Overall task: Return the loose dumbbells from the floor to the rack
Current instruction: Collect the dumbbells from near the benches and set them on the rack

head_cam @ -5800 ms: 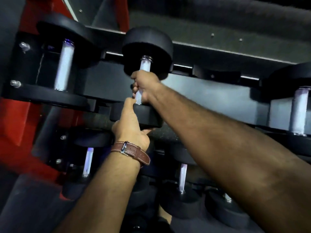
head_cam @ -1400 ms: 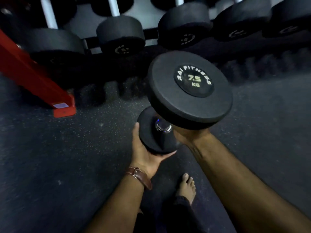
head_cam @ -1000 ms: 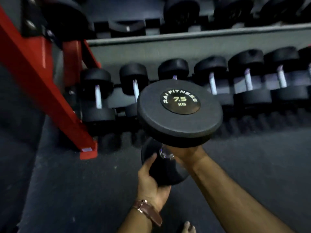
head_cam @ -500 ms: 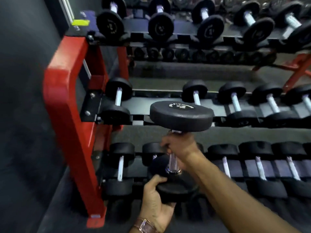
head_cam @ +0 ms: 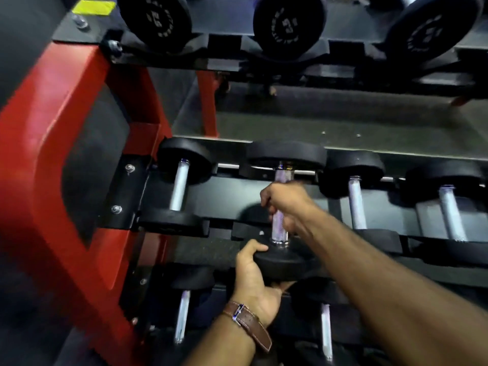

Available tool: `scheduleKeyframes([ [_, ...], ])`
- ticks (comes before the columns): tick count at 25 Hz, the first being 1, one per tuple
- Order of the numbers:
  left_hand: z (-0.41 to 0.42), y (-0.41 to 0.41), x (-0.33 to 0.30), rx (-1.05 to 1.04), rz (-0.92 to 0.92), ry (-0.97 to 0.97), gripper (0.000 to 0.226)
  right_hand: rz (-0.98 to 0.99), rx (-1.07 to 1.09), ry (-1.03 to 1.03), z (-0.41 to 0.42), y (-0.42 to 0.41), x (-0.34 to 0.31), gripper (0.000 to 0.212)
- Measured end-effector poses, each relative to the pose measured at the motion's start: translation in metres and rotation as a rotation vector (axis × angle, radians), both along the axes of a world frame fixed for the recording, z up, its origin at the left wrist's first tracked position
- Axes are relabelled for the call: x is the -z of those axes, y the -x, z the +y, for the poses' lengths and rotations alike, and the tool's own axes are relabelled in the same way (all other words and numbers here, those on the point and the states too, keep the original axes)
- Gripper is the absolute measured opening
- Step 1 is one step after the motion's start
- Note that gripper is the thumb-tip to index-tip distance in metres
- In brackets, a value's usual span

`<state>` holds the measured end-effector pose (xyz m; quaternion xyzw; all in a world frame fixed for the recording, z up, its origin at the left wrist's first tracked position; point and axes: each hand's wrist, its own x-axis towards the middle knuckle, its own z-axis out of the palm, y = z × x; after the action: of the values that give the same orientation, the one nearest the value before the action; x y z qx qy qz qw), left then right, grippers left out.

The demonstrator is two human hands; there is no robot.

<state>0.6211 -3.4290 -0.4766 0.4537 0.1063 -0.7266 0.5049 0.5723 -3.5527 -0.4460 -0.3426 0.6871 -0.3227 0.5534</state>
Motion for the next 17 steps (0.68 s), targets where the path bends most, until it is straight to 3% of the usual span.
scheduleKeyframes([
  [5,-0.055,0.000,0.036,-0.013,-0.027,-0.065,0.032,-0.019,-0.057,-0.081,-0.055,-0.006,0.044,0.018],
  [10,-0.101,-0.011,0.047,0.002,-0.046,-0.065,0.023,0.003,-0.040,-0.166,-0.106,-0.011,0.076,0.029],
  [17,-0.099,-0.024,0.052,-0.015,-0.032,-0.199,0.021,0.144,-0.053,-0.197,-0.099,-0.026,0.099,0.016],
])
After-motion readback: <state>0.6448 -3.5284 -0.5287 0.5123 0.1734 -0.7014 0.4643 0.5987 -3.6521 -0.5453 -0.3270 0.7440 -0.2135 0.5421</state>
